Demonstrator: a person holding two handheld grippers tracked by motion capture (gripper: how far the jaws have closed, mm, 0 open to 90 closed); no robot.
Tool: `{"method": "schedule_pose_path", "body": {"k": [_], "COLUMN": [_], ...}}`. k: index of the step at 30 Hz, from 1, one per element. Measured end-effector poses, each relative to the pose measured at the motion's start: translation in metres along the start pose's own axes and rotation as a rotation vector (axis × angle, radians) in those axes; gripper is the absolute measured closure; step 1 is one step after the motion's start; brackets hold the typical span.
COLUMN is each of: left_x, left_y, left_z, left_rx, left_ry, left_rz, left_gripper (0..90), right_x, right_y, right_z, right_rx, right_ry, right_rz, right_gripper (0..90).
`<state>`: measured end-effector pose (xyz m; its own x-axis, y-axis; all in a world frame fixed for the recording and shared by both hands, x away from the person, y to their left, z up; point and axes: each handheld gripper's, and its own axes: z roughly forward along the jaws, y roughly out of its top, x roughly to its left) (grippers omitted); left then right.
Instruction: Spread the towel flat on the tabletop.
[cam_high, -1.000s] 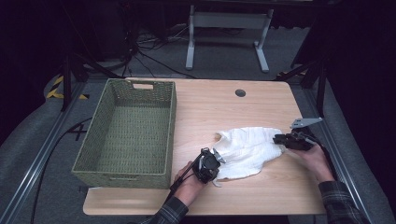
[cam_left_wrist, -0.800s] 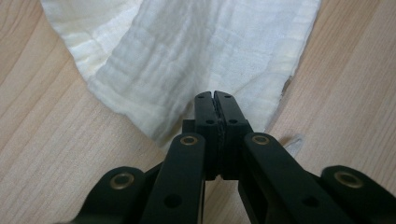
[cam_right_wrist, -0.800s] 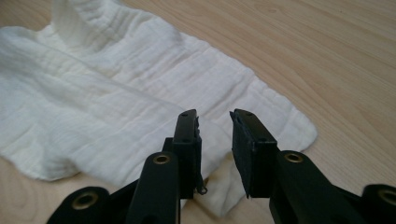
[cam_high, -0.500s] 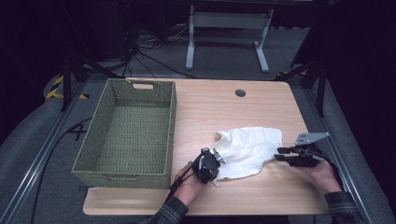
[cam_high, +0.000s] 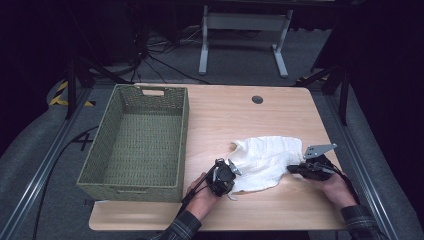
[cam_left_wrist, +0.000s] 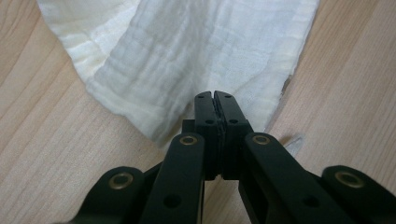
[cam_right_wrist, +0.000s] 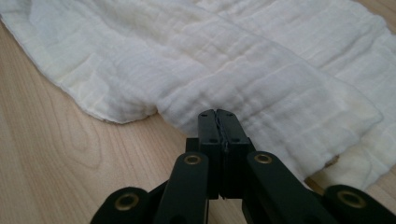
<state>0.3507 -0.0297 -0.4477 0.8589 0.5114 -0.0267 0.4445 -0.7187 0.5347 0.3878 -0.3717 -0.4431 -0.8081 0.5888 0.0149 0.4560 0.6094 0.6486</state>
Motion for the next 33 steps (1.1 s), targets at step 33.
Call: {"method": "schedule_pose_path", "body": {"k": [33], "left_x": [0.002], "left_y": [-0.001], "left_z": [-0.002], "left_rx": [0.013], "left_ry": [-0.052], "left_rz": [0.008], "left_gripper": [89.0], "right_x": [0.000], "right_y": [0.069], "right_z": [0.019], "right_rx": [-0.054], "right_ry": [0.081], "right_rz": [-0.086], "right_gripper": [86.1]}}
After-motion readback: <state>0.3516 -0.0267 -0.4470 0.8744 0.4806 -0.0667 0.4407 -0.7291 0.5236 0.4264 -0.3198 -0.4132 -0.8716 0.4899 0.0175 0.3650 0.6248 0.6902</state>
